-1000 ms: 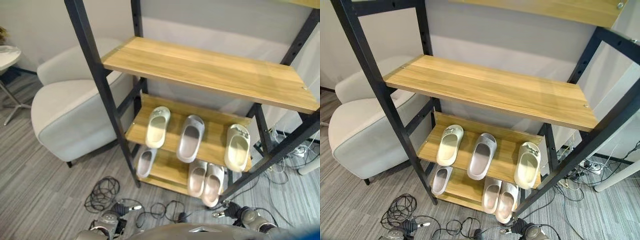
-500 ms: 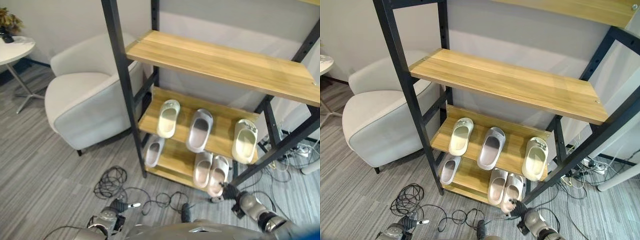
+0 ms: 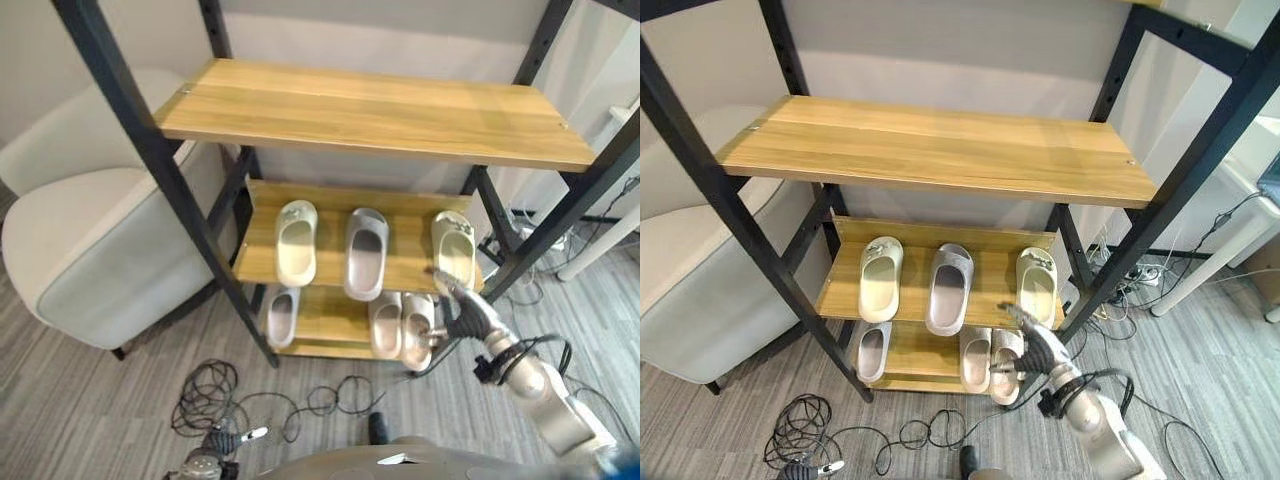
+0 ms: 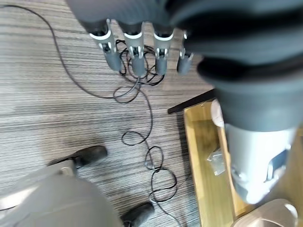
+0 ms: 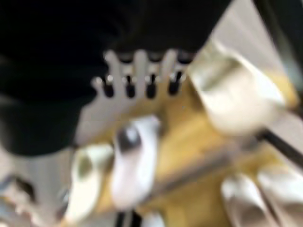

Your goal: Arrange the slippers neatly on the shoe rack.

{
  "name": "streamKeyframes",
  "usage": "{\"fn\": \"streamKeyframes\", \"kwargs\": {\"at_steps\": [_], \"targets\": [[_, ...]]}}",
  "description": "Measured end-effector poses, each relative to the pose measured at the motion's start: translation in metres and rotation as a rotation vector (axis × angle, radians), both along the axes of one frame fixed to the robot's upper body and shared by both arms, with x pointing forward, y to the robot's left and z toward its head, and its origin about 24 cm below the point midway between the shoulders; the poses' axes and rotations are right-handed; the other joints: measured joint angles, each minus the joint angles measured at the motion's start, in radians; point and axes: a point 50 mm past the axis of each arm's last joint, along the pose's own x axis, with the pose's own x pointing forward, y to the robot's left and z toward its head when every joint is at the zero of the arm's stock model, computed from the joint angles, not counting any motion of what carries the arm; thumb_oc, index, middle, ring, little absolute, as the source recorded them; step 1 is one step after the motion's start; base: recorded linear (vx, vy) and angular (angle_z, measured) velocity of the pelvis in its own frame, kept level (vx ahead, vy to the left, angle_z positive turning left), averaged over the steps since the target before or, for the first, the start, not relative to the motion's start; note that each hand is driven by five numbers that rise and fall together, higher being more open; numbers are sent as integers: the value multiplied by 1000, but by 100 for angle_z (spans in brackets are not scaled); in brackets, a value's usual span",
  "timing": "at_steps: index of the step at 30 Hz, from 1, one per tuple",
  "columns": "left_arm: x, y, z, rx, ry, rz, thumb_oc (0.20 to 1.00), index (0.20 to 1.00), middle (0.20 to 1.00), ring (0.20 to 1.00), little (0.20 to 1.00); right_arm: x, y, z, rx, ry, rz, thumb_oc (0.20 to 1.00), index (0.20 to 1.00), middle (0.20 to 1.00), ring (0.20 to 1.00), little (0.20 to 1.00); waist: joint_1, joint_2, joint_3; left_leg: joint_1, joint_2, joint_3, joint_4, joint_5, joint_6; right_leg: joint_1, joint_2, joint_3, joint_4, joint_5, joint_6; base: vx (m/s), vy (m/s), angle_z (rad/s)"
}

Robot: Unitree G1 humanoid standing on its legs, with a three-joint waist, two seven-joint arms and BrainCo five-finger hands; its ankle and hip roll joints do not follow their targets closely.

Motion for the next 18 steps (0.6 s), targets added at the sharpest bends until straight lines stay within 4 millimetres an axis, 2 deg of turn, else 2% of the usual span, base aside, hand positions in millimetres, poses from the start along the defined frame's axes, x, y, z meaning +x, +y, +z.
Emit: {"fn": "streamKeyframes", "kwargs": {"at_steps": [7, 11, 15, 18], "targets": [[-5, -4, -2, -11, 14, -4, 1000, 1000, 1000, 1000, 1000, 23, -5, 19, -121, -130, -16, 1000, 1000, 1000, 1000, 1000, 4, -1, 3, 28, 16, -10, -35, 11, -15, 17, 14, -9, -1, -7, -7, 65, -27, 3], [-6, -4, -2, -15, 21, -30, 1000, 1000, 1000, 1000, 1000, 33, -10, 18, -180, -150, -50, 1000, 1000, 1000, 1000, 1000, 31, -5, 4, 24, 20, -25, -38, 14, -19, 17, 16, -21, -2, -15, -10, 27, -24, 9], [-7, -3, -2, -18, 27, -32, 1000, 1000, 1000, 1000, 1000, 51, -21, 15, -246, -152, -116, 1000, 1000, 1000, 1000, 1000, 52, -12, 8, 2, 21, -41, -33, 19, -22, 4, 15, -38, -4, -15, -11, 24, -18, 12], [-9, -2, -2, -15, 31, -31, 1000, 1000, 1000, 1000, 1000, 61, -20, 16, -263, -155, -124, 1000, 1000, 1000, 1000, 1000, 58, -14, 14, -10, 24, -52, -32, 23, -25, -4, 15, -49, -1, -11, -17, -12, -15, 14]]}}
